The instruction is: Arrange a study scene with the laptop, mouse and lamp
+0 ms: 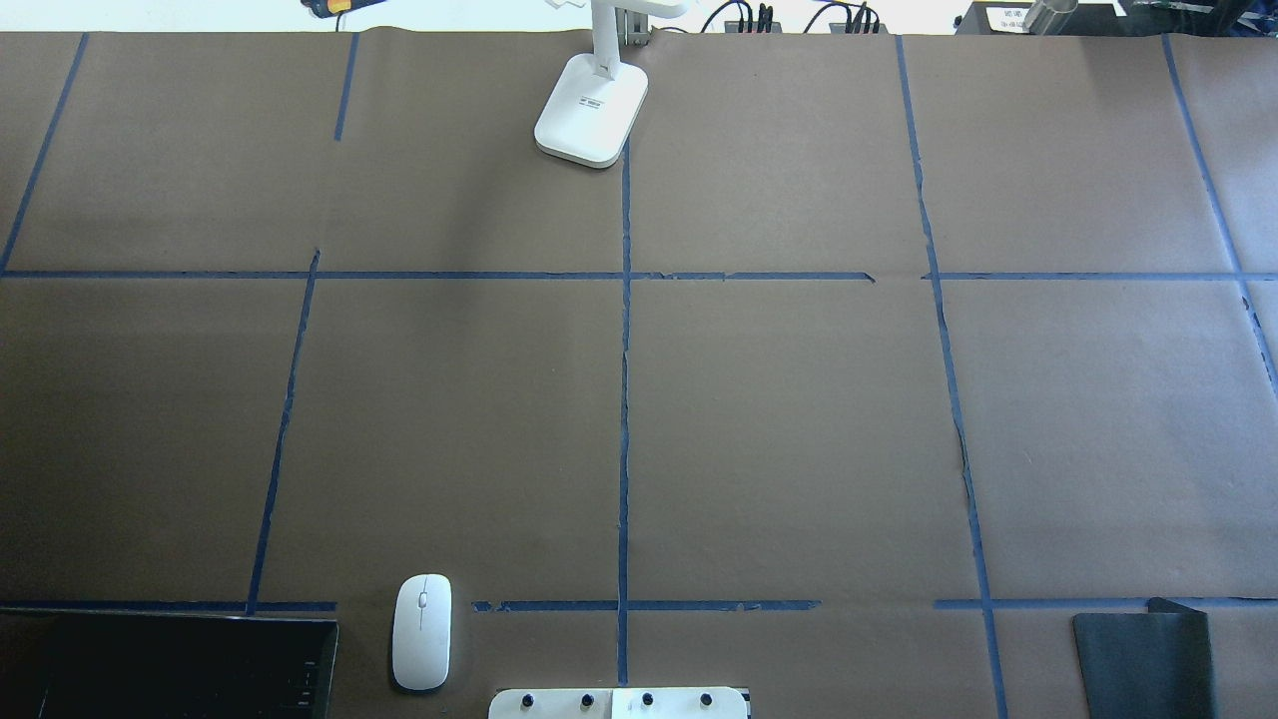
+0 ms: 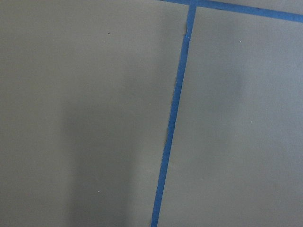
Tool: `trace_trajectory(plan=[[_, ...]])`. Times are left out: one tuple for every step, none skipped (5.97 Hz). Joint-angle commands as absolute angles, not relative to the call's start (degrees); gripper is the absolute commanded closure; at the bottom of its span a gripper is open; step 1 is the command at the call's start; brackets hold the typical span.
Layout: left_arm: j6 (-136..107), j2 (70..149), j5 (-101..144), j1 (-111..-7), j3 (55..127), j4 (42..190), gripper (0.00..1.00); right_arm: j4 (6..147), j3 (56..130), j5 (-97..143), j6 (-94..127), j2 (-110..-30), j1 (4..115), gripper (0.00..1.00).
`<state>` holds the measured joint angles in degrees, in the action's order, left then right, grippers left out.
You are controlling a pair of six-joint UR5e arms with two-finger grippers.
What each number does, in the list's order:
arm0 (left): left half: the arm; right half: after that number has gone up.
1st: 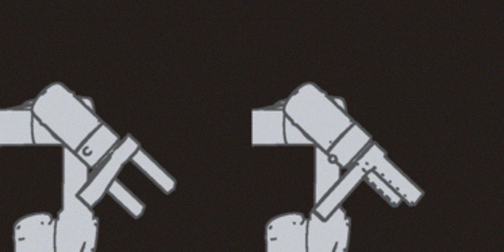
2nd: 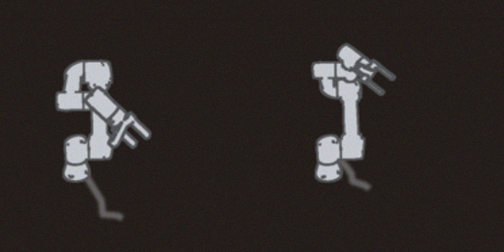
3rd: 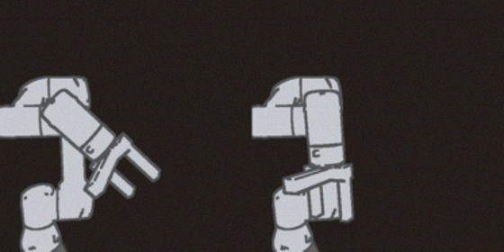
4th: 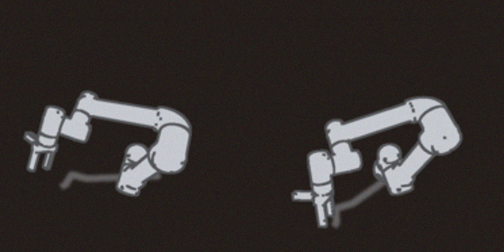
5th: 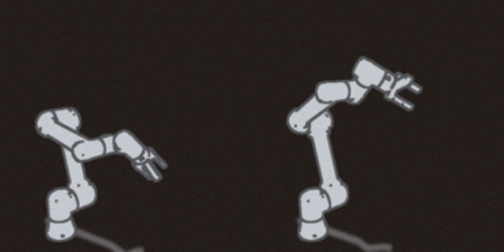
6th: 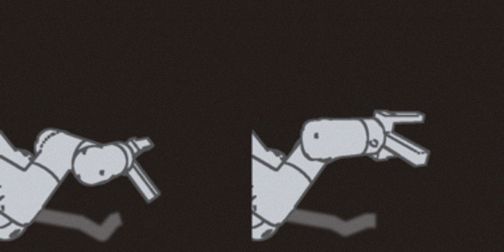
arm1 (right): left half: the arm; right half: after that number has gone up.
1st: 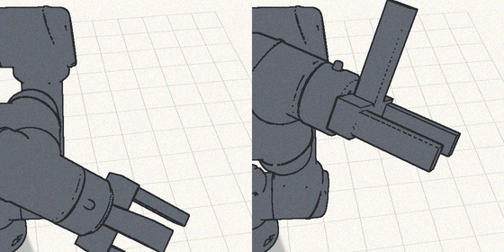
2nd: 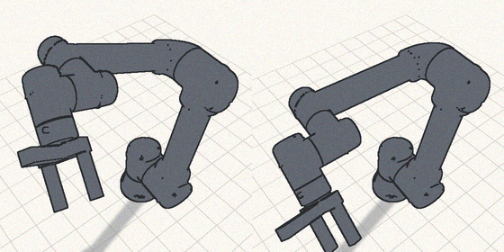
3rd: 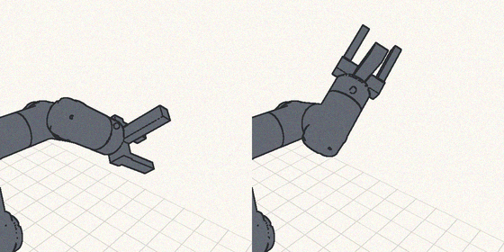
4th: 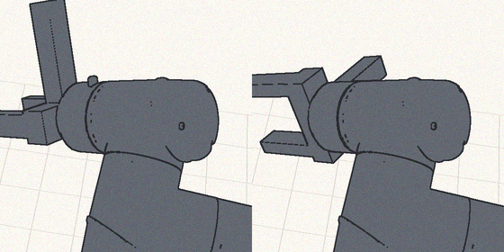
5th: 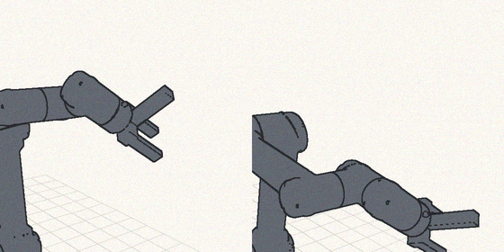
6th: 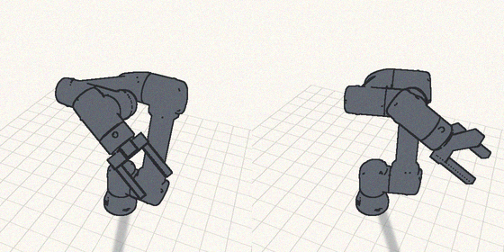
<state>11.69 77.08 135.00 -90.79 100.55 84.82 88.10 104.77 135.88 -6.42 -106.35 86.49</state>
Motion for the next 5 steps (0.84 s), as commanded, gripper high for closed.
trace_trajectory(plan=[[11.7, 77.0, 134.9, -90.8, 100.7, 84.7, 0.00, 88.2, 104.8, 135.9, -6.4, -106.3, 86.5, 0.00], [11.7, 76.5, 135.0, -90.9, 102.5, 84.8, 0.00, 88.1, 104.8, 135.9, -6.4, -106.3, 86.5, 0.00], [11.4, 76.1, 135.0, -90.5, 103.5, 84.8, 0.00, 88.1, 104.8, 135.9, -6.3, -106.3, 86.5, 0.00], [11.3, 77.6, 135.1, -89.1, 104.2, 84.8, 0.00, 88.1, 104.8, 135.9, -6.3, -106.3, 86.5, 0.00], [11.3, 80.7, 135.6, -89.0, 104.2, 84.8, 0.00, 88.1, 104.8, 135.9, -6.3, -106.3, 86.5, 0.00]])
